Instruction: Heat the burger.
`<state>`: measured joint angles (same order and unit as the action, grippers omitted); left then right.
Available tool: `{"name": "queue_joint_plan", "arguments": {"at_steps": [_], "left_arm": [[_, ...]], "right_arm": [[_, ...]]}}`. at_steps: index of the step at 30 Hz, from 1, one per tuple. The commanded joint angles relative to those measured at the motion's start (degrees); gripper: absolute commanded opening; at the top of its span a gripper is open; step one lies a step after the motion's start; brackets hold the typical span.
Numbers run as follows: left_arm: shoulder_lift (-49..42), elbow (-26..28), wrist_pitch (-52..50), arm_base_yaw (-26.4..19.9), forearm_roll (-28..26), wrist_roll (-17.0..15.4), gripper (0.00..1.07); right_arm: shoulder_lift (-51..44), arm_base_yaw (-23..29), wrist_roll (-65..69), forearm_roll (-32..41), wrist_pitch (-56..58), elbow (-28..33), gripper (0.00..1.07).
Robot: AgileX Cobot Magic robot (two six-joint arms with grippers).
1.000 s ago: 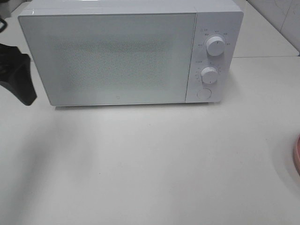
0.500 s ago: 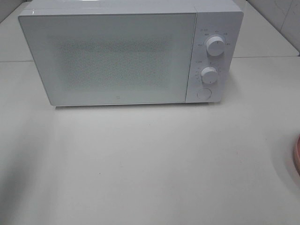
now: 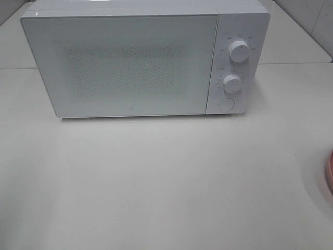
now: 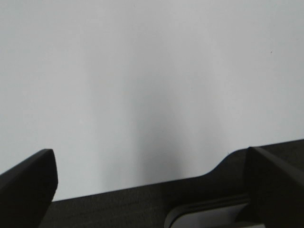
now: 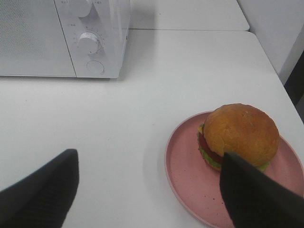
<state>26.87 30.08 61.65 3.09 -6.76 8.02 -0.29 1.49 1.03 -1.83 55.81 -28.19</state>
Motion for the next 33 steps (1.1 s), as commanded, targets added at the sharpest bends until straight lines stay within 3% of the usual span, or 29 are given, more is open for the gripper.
{"name": "queue_joint_plan", "arguments": {"at_steps": [1,13,15,20,33], "left_arm": [[-6.53,-0.34,-0.11,-0.11,0.29,-0.46,0.98],[-22.86,-0.34,-0.23,-0.23,-2.98,-0.46,0.98],[-27.16,-0.34,-0.23,-2.86,-3.09,-0.46,0.98],[-28.19,-0.40,-0.23,-6.36,-3.44,-0.46,0.98],[-28.07,-0.40,-0.23,-6.36,-3.21,-0.46,0.98]], "right_arm": [[-1.95,-0.34,0.06,-0.23,-0.69,0.17,0.74],[-1.95,-0.34,0.06,-0.23,-0.69,0.17,0.74],[-1.95,-0.34,0.06,-0.23,-0.69,0.17,0.74],[-1.89,-0.34,0.11,-0.23,-0.69,0.17,0.74],[-1.78,-0.34,0.06,-0.23,-0.69,0.17,0.74]]}}
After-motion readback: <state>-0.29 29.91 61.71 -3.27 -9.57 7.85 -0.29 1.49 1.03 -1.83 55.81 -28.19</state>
